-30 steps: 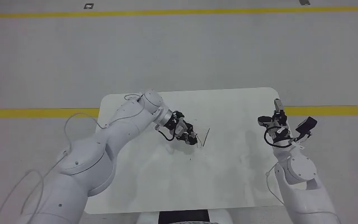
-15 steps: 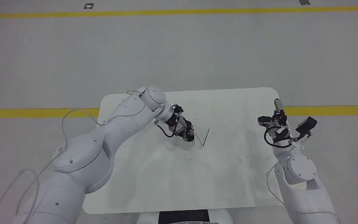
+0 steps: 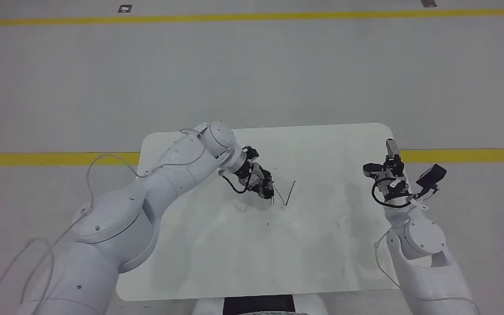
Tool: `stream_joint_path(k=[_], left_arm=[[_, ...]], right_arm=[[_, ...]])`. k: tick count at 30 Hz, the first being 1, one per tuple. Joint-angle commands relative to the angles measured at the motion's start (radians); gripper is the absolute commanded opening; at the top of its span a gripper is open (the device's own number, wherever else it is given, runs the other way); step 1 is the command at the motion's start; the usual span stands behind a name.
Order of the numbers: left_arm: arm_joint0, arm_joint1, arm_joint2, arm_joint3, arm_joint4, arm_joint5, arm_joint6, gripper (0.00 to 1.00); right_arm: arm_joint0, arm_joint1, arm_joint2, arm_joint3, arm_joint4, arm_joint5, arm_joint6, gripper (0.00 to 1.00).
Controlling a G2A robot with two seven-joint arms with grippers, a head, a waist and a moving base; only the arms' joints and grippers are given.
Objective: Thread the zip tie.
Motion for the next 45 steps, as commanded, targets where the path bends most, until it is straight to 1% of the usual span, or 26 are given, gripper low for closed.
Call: stream_joint_path(k=[1,3,4,6,7,8,9,10,45], left_arm=[[0.009,0.001,0.003,-0.024,0.037,-0.015,0.026,0.0],[0.005,0.005,0.002,-0.04,0.066,-0.042,0.068,0.0],[0.003,0.008,0.003,-0.06,0.099,-0.063,0.107,0.0],[0.007,0.016,0.002,-0.089,0.126,-0.092,0.141,0.0],[0.008,0.022,0.002,-0.112,0.146,-0.122,0.159,0.0],[0.012,0.028,-0.001,-0.124,0.157,-0.138,0.173,0.0],[0.016,0.033,0.0,-0.132,0.168,-0.134,0.183,0.0],[0.018,0.039,-0.002,-0.149,0.179,-0.112,0.203,0.0],[0.018,0.039,-0.002,-0.149,0.179,-0.112,0.203,0.0]], right_arm=[[0.0,0.0,0.0,0.0,0.0,0.0,0.0,1.0],[0.0,0.0,0.0,0.0,0.0,0.0,0.0,1.0],[0.0,0.0,0.0,0.0,0.0,0.0,0.0,1.0],[0.0,0.0,0.0,0.0,0.0,0.0,0.0,1.0],[0.0,0.0,0.0,0.0,0.0,0.0,0.0,1.0],[0.0,0.0,0.0,0.0,0.0,0.0,0.0,1.0],[0.0,0.0,0.0,0.0,0.0,0.0,0.0,1.0],[0.0,0.0,0.0,0.0,0.0,0.0,0.0,1.0],[0.0,0.0,0.0,0.0,0.0,0.0,0.0,1.0]])
